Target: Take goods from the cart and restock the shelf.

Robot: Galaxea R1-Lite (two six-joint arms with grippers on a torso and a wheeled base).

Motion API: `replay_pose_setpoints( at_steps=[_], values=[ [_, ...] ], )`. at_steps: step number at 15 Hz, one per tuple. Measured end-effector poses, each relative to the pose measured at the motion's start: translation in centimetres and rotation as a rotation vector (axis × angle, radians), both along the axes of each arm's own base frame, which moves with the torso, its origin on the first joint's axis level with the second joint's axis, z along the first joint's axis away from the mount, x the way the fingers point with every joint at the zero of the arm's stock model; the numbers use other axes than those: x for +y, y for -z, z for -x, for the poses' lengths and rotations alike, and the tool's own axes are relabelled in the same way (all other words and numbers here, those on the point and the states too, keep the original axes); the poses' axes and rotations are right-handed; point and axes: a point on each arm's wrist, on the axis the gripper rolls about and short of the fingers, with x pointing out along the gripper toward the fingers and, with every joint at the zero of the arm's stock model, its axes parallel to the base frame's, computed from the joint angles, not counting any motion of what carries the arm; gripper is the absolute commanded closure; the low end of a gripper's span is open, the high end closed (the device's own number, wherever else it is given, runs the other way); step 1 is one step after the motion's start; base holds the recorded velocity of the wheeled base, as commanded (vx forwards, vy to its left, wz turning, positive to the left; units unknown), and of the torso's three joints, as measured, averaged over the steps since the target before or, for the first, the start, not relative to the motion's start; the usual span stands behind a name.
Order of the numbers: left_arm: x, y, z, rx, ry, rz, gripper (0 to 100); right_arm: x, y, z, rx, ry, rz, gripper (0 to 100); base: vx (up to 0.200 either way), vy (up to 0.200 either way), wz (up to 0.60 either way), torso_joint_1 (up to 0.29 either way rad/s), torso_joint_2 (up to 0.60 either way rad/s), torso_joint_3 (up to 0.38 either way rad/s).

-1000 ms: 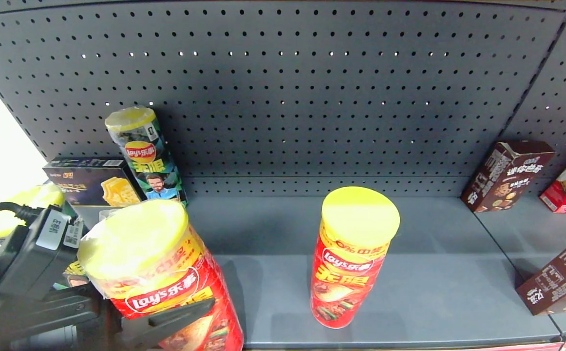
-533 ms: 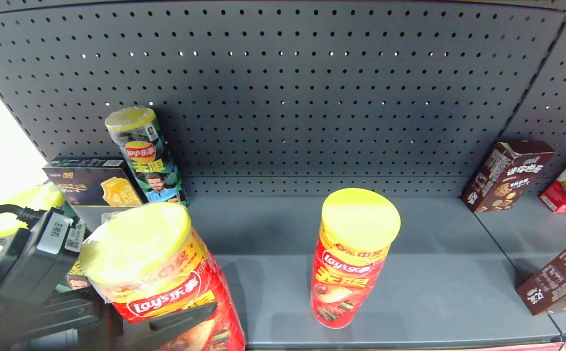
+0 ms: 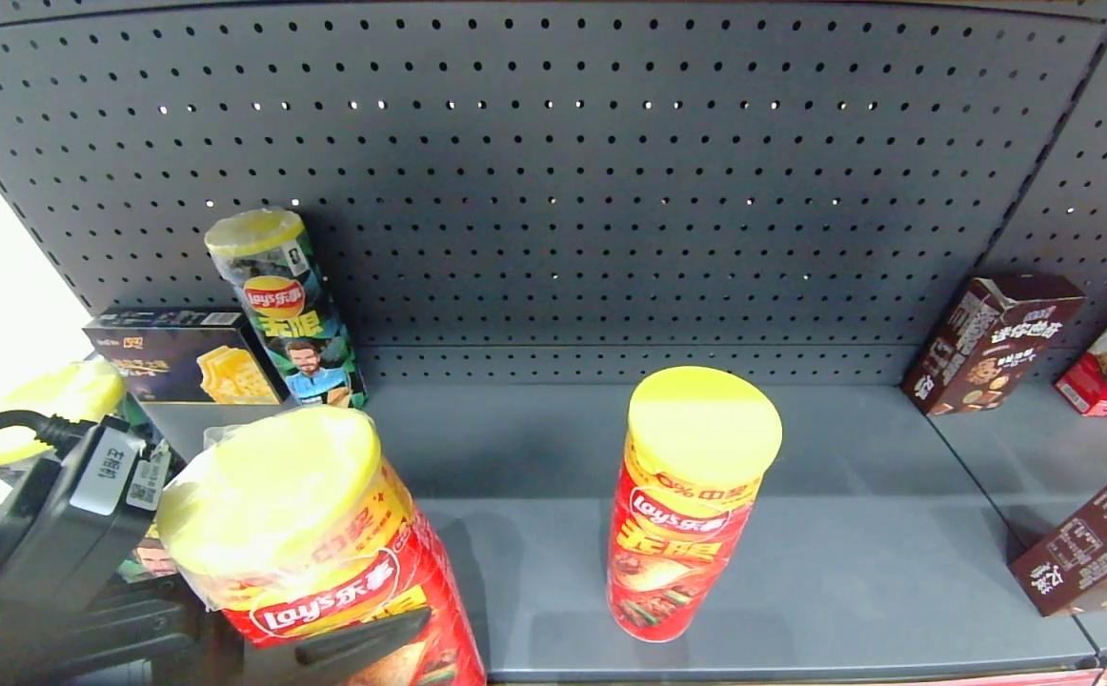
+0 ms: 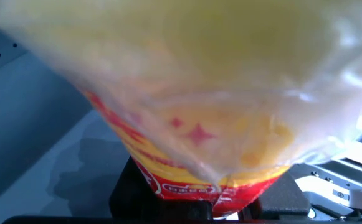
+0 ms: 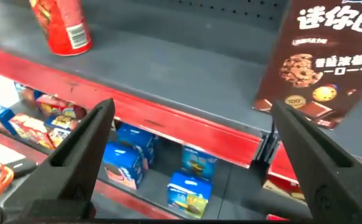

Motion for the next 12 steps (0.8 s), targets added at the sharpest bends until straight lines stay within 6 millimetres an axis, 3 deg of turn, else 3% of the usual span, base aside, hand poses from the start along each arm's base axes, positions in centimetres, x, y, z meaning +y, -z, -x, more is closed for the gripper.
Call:
replay_pose_setpoints(
  at_steps=[3,12],
  values=[
    [0.04,-0.03,0.07,-0.002,0.000,0.002,100,0.16,0.16,0.05,0.017,-0.073,-0.005,0,0.000,0.000,0.00,0.000,0.00,0.000],
    [0.15,0.23,0.28,0.004,0.004,-0.002,100,0.02,0.69,-0.03,0.098,-0.006,-0.058,0,0.000,0.000,0.00,0.000,0.00,0.000]
  ],
)
